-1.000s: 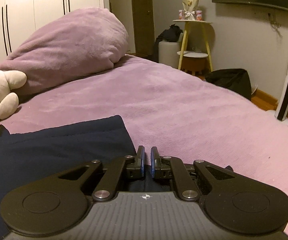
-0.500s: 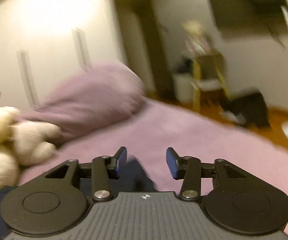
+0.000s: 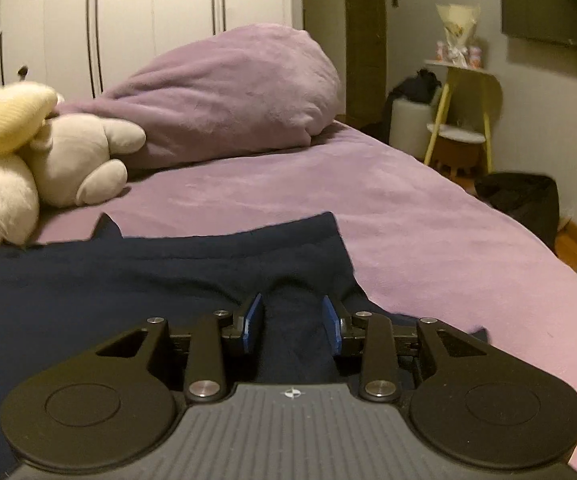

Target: Fold large clothes

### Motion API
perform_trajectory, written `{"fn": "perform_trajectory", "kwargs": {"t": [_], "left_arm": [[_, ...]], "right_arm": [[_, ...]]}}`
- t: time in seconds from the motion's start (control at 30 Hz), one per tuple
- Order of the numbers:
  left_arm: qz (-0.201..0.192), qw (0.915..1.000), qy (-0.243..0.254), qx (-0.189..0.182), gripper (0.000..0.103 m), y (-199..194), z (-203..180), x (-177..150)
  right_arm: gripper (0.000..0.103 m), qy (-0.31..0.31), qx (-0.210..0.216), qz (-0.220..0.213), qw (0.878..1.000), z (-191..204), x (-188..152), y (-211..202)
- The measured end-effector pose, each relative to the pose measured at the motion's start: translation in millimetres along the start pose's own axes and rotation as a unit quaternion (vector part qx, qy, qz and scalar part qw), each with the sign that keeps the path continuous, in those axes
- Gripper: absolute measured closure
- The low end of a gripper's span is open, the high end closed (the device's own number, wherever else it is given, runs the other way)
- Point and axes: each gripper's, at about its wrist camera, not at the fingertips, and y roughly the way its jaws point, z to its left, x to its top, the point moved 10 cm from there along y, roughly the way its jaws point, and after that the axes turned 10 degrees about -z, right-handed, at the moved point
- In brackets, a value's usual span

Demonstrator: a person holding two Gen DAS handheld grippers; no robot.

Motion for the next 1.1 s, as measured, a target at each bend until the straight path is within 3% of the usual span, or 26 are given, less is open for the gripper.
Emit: {"fn": "perform_trajectory", "kwargs": {"t": [0.1, 0.17, 0.2, 0.3, 0.4, 0.47, 0.53, 0.63, 0.7, 0.73, 0.8, 0.87, 1.0, 1.1], "left_arm": [[0.025, 0.9989, -0.024, -0.032, 0.015, -54.6, 31.5, -15.2], [0.054, 0.9962, -0.048, -0.049, 0.015, -85.7, 51.1, -34.0], [0.069, 0.9941, -0.062, -0.056, 0.015, -99.2, 59.3, -45.1], [0.099, 0.9849, -0.119, -0.077, 0.015, -111.3, 69.0, -60.3], [0.114, 0.975, -0.166, -0.094, 0.016, -109.6, 63.3, -62.5], [0.119, 0.9729, -0.17, -0.101, 0.018, -103.1, 55.4, -62.0], [0.116, 0.9744, -0.172, -0.087, 0.021, -94.9, 54.9, -60.6], [0.121, 0.9675, -0.207, -0.079, 0.028, -82.0, 57.1, -63.9], [0.121, 0.9654, -0.218, -0.077, 0.031, -77.0, 54.9, -62.9], [0.123, 0.9656, -0.217, -0.074, 0.038, -74.2, 52.8, -61.0], [0.127, 0.9641, -0.221, -0.074, 0.054, -73.8, 49.7, -57.8], [0.12, 0.9644, -0.221, -0.082, 0.065, -79.8, 44.5, -49.6], [0.094, 0.9681, -0.205, -0.109, 0.069, -109.3, 36.0, -23.8], [0.084, 0.9696, -0.191, -0.128, 0.069, -138.5, 31.7, -11.1]], "right_arm": [[0.067, 0.087, 0.038, 0.011, 0.995, -28.0, 1.7, -54.4], [0.054, 0.161, 0.053, 0.009, 0.986, -61.5, -12.1, -109.7], [0.041, 0.19, 0.043, 0.012, 0.981, -79.3, -23.3, -133.2], [0.04, 0.288, 0.043, 0.051, 0.955, -121.6, -74.2, -187.3], [0.039, 0.368, 0.072, 0.07, 0.924, -131.5, -98.3, -196.9], [0.039, 0.403, 0.076, 0.073, 0.909, -132.4, -95.1, -191.2], [0.04, 0.434, 0.091, 0.105, 0.89, -122.6, -95.4, -184.0], [0.044, 0.415, 0.085, 0.132, 0.896, -107.4, -96.6, -170.0], [0.046, 0.443, 0.081, 0.136, 0.882, -108.0, -102.5, -159.5], [0.047, 0.464, 0.085, 0.132, 0.872, -108.3, -103.5, -153.3], [0.049, 0.481, 0.08, 0.129, 0.863, -103.5, -105.4, -139.7], [0.055, 0.482, 0.071, 0.121, 0.865, -98.8, -104.1, -131.4], [0.074, 0.421, 0.053, 0.108, 0.899, -90.8, -92.7, -139.7], [0.078, 0.401, 0.068, 0.092, 0.909, -92.2, -80.5, -163.7]]}}
